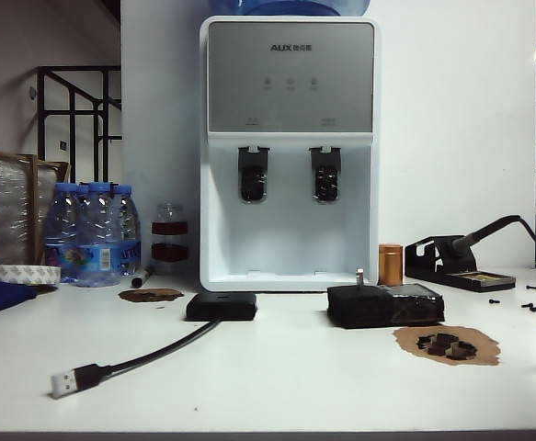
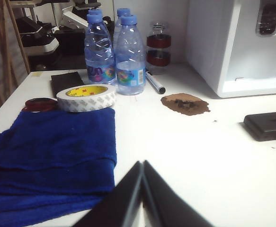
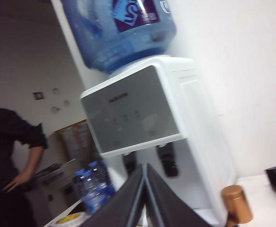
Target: Take the USB flash drive out of the black sponge and insert it into the slot on top of the black USB adpator box.
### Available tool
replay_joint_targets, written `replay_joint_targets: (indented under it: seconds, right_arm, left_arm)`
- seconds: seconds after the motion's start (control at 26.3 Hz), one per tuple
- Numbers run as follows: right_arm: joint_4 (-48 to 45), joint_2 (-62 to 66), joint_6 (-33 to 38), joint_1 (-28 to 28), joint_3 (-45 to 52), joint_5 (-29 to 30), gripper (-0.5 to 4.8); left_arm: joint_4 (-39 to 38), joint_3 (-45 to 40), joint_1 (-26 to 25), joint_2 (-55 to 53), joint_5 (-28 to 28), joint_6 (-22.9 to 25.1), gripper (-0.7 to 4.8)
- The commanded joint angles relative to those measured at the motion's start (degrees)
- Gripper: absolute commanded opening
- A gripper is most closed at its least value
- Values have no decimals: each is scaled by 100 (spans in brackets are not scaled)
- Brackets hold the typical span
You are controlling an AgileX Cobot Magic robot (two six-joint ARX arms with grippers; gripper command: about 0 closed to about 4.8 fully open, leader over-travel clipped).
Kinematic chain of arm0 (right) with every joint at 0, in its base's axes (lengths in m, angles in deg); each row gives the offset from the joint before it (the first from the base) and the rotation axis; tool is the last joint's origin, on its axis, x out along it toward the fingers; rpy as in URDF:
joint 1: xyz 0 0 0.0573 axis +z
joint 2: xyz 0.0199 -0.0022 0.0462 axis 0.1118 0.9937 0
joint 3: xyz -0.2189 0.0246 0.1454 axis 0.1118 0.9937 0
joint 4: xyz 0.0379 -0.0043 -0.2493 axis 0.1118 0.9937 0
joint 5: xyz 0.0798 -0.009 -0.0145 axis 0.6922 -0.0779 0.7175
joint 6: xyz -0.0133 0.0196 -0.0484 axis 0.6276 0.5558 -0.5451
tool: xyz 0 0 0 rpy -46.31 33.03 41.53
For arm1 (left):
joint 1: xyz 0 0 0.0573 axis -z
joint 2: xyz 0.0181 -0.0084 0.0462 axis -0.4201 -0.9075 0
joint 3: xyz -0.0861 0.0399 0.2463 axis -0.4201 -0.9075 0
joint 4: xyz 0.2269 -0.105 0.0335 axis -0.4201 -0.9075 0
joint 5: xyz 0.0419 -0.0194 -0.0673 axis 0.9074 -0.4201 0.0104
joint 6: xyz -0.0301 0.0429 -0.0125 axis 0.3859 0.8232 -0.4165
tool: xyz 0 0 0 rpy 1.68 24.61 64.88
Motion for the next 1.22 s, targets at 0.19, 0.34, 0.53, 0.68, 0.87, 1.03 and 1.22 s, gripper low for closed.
replay_joint_targets:
  seconds: [0.19, 0.34, 0.53, 0.68, 0.87, 1.03, 1.22]
  right_arm:
    - [503, 68, -101, 4, -1241, -76, -2]
    - [1397, 610, -925, 4, -2413, 76, -2]
    - [1950, 1690, -1572, 7, -3700, 1744, 2]
    - [1947, 2599, -1569, 15, -4295, 3908, 4]
    - [1956, 2881, -1545, 195, -4306, 3062, 8]
    - [1827, 3049, -1637, 997, -4321, 1504, 38]
    - [1836, 3335, -2033, 3185, -4428, -1316, 38]
  left_arm:
    - [-50, -7, 2, -26, 15, 20, -4]
    - [-50, -7, 2, -26, 15, 17, -4]
    - [-50, -7, 2, -26, 13, 20, -4]
    - [-46, -7, 2, -26, 17, 22, -4]
    - [243, 33, 0, -22, -107, 540, -4]
    - [767, 452, -4, -26, -767, 914, -4]
    - [955, 1429, -2, -216, -2000, 909, -4]
